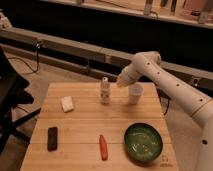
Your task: Knock the bottle over
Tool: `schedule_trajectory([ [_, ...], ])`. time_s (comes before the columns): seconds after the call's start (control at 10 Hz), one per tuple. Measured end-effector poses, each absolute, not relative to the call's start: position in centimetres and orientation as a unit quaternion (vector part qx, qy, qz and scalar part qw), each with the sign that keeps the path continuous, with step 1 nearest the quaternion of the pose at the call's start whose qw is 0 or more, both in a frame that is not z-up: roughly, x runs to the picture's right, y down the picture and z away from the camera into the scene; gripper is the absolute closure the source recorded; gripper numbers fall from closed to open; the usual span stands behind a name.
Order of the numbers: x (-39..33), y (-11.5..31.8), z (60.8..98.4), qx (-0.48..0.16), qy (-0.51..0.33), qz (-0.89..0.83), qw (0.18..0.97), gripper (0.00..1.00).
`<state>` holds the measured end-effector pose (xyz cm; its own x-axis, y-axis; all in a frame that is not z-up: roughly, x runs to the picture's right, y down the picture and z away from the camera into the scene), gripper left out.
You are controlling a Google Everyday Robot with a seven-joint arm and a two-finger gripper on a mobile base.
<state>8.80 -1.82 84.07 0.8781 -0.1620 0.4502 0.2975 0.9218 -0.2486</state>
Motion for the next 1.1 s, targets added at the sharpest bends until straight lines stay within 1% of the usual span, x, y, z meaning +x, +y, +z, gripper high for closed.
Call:
schedule_trajectory([
  [0.4,10.3,-2.1,84.3,-0.155,-0.211,-0.109,0.959,1.00],
  [0.8,6.7,-1.6,84.9,-0.161,-0.221,-0.117,0.955,1.00],
  [1.1,7.9,-1.2,85.3,-0.165,-0.224,-0.115,0.954,1.00],
])
